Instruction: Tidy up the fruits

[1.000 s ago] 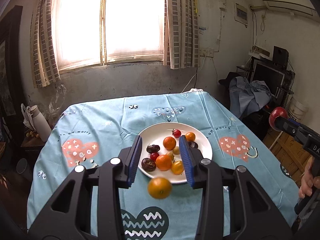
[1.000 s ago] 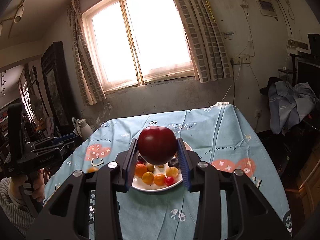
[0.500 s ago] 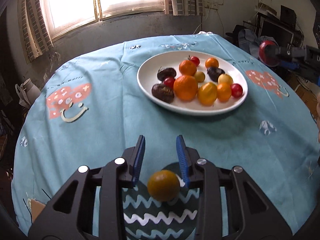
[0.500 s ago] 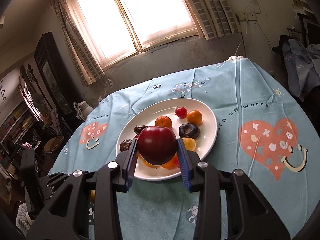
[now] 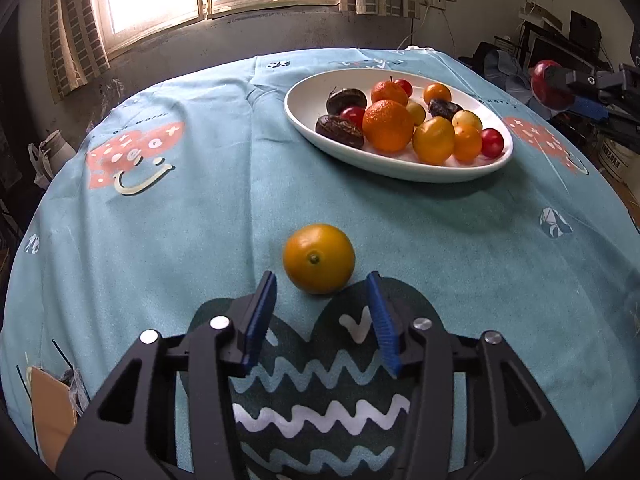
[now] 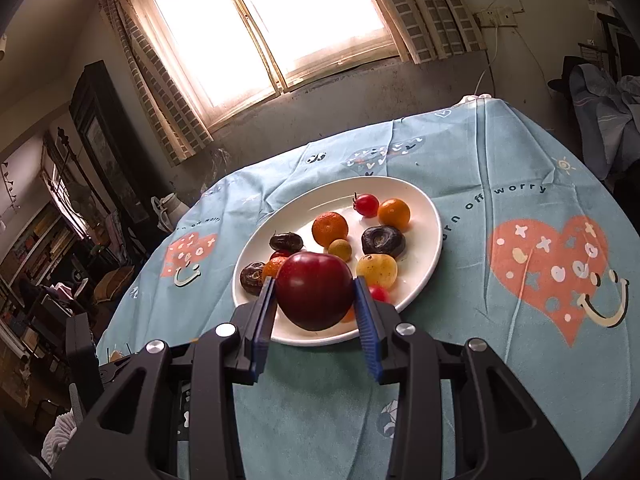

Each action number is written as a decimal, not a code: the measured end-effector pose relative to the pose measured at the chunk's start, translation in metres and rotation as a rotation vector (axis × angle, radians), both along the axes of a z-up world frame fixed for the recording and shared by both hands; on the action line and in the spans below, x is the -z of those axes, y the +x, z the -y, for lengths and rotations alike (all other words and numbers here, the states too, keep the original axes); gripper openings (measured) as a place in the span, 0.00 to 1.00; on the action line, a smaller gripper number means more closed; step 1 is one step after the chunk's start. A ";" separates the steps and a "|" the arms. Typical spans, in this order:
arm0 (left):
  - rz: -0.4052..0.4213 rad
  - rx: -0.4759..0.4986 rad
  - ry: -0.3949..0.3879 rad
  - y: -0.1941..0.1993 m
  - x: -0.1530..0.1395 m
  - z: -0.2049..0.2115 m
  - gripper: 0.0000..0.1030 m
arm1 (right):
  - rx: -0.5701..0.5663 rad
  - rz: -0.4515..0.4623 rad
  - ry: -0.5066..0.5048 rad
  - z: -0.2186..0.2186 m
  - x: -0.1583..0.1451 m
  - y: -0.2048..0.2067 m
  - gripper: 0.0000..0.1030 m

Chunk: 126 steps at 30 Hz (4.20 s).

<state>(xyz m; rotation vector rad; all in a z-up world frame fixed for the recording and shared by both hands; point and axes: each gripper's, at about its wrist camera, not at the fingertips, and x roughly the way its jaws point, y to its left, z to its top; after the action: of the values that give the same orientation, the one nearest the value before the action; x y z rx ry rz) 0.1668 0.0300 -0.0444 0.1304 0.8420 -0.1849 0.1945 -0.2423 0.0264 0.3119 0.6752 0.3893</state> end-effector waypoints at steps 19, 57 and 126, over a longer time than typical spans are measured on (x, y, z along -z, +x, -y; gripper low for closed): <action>0.147 0.016 -0.056 0.054 -0.081 0.043 0.39 | 0.030 0.049 -0.104 -0.008 -0.017 0.013 0.38; 0.167 -0.102 -0.074 0.089 -0.046 0.050 0.80 | 0.090 0.111 -0.405 -0.061 0.018 0.027 0.58; 0.150 -0.117 -0.032 -0.036 -0.031 0.035 0.98 | 0.166 0.132 -0.371 -0.058 0.027 -0.099 0.99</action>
<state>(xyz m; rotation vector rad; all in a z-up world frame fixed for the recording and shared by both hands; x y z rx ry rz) 0.1312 -0.0050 -0.0138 0.0643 0.6950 -0.0779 0.0957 -0.1845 -0.0006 -0.0110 0.5732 0.1195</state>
